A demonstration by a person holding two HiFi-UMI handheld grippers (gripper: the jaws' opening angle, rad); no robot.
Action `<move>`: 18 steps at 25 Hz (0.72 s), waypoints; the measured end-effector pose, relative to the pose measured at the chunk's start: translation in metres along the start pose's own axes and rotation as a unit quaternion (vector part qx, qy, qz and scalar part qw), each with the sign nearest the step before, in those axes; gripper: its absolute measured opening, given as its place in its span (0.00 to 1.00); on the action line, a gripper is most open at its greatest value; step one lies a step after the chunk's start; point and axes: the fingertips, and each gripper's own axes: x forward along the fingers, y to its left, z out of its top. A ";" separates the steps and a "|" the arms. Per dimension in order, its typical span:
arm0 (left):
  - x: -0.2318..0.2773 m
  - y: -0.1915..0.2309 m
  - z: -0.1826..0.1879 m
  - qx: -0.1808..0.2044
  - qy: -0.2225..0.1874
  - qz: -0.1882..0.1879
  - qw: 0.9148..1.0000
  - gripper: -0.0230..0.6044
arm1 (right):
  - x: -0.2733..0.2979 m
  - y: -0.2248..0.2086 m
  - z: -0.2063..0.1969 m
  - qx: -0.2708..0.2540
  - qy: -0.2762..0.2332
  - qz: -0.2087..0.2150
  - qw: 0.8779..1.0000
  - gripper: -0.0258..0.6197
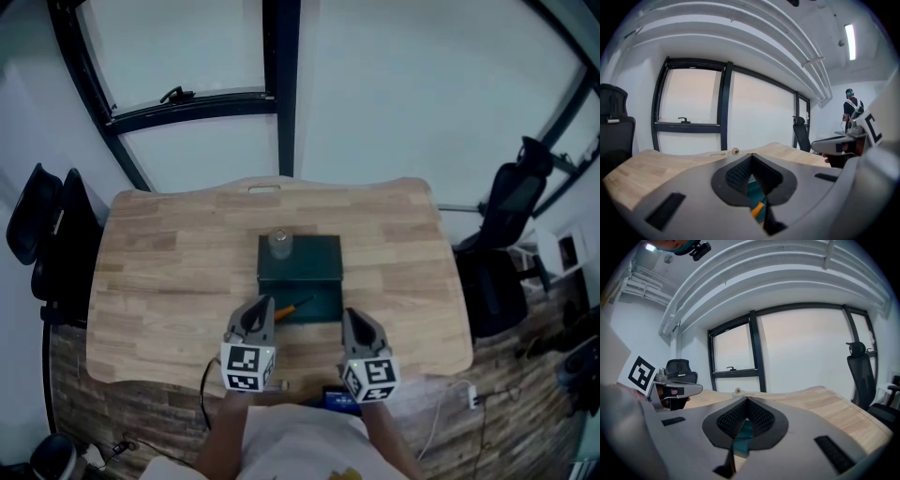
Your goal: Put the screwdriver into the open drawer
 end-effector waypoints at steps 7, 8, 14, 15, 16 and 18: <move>-0.006 -0.001 0.009 0.027 -0.019 0.009 0.999 0.04 | 0.005 0.009 0.001 -0.020 0.004 0.000 1.000 0.04; -0.006 -0.002 0.007 0.023 -0.015 0.005 1.000 0.04 | 0.007 0.009 0.000 -0.023 0.005 0.000 1.000 0.04; 0.000 -0.003 -0.003 -0.006 0.005 -0.014 1.000 0.04 | 0.009 0.003 -0.003 -0.021 0.015 -0.007 1.000 0.04; 0.000 -0.002 -0.004 -0.007 0.007 -0.014 1.000 0.04 | 0.009 0.002 -0.003 -0.020 0.016 -0.007 1.000 0.04; 0.001 -0.001 -0.004 -0.008 0.008 -0.013 1.000 0.04 | 0.009 0.001 -0.004 -0.019 0.017 -0.007 1.000 0.04; 0.003 0.000 -0.006 -0.002 0.013 -0.010 1.000 0.04 | 0.010 0.000 -0.003 -0.016 0.016 -0.007 1.000 0.04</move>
